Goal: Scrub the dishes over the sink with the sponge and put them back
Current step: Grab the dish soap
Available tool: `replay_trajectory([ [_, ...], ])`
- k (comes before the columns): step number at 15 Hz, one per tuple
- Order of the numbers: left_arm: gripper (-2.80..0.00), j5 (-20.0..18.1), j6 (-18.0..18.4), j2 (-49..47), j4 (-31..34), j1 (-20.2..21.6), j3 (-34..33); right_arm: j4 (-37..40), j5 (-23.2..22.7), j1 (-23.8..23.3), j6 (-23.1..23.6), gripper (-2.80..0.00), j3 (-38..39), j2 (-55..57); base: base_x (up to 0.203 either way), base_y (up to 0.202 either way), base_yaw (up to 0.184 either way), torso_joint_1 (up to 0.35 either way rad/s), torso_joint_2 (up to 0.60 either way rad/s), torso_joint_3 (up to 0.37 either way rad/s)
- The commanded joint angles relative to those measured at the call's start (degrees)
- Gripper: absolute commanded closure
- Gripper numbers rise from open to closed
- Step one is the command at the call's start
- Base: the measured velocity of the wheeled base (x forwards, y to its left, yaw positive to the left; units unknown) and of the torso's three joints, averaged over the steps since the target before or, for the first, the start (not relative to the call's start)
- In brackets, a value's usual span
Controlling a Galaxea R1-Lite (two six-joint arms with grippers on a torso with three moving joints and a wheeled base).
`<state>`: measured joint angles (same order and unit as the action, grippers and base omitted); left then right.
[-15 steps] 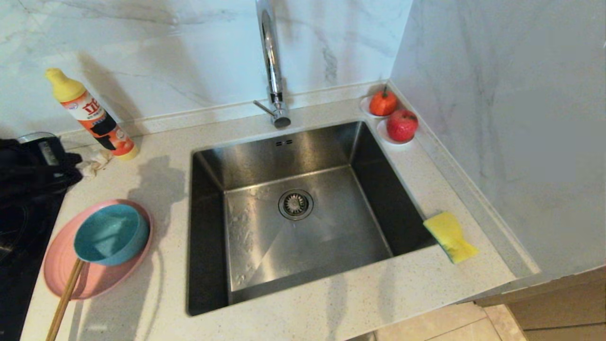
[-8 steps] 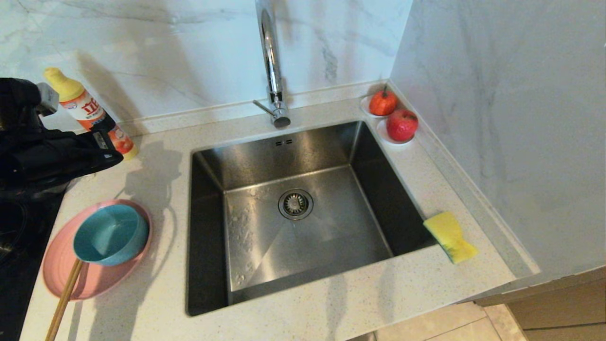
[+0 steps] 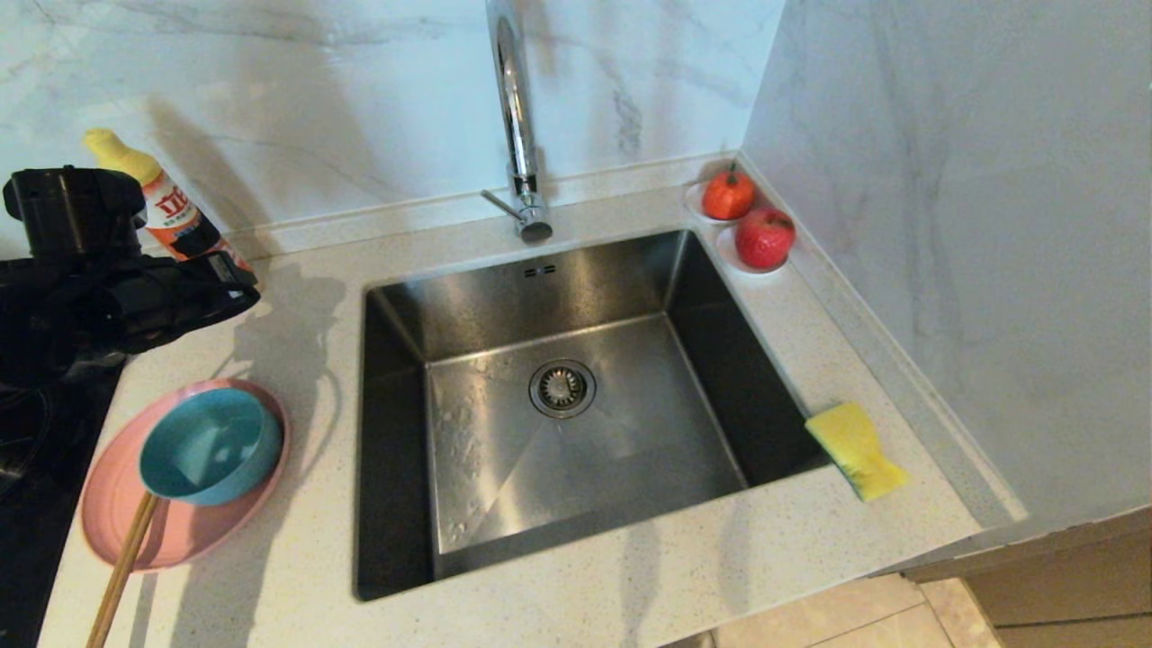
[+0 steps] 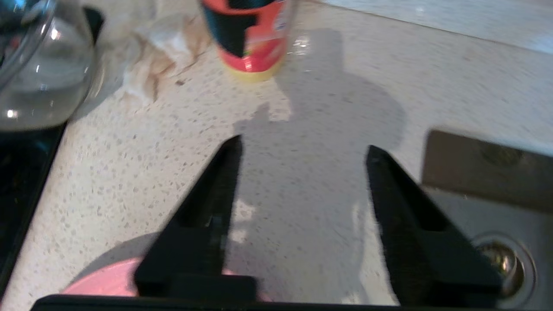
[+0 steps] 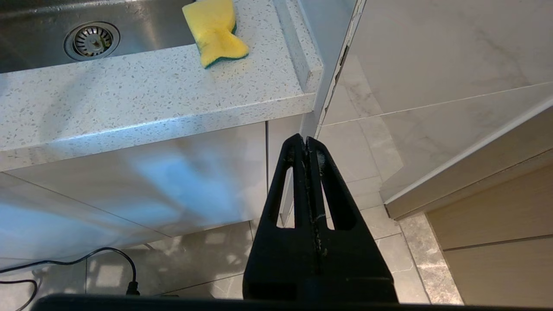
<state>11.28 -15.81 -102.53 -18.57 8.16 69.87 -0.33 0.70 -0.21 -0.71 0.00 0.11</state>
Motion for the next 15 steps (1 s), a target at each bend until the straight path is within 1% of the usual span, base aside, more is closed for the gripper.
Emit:
replay_trajectory([
  [1,-2.8,1.81,-0.89,-2.39,-0.5,0.21,1.17,-0.02,0.0,0.02,0.0,0.0,0.0,0.07,0.0,0.0,0.0,0.0,0.0,0.0],
  [3,-2.8,3.76,-1.8,-4.29,-3.6,0.44,1.64,-0.02,0.0,-0.02,0.0,0.0,0.0,0.07,0.0,0.0,0.0,0.0,0.0,0.0],
  [4,-2.8,3.92,-1.71,-4.49,-4.15,0.57,1.67,-0.02,0.0,-0.05,0.0,0.0,0.0,0.07,0.0,0.0,0.0,0.0,0.0,0.0],
  [5,-2.8,3.92,-1.77,-4.8,-5.4,1.54,2.05,-0.02,0.0,-0.06,0.0,0.0,0.0,0.07,0.0,0.0,0.0,0.0,0.0,0.0],
  [9,-2.8,3.62,-2.06,-8.17,-7.52,2.89,5.61,-0.02,0.0,-0.06,0.0,0.0,0.0,0.07,0.0,0.0,0.0,0.0,0.0,0.0],
  [15,-2.8,3.41,-1.88,-14.01,-10.97,3.04,11.04,-0.02,0.0,0.03,0.0,0.0,0.0,0.07,0.0,0.0,0.0,0.0,0.0,0.0],
])
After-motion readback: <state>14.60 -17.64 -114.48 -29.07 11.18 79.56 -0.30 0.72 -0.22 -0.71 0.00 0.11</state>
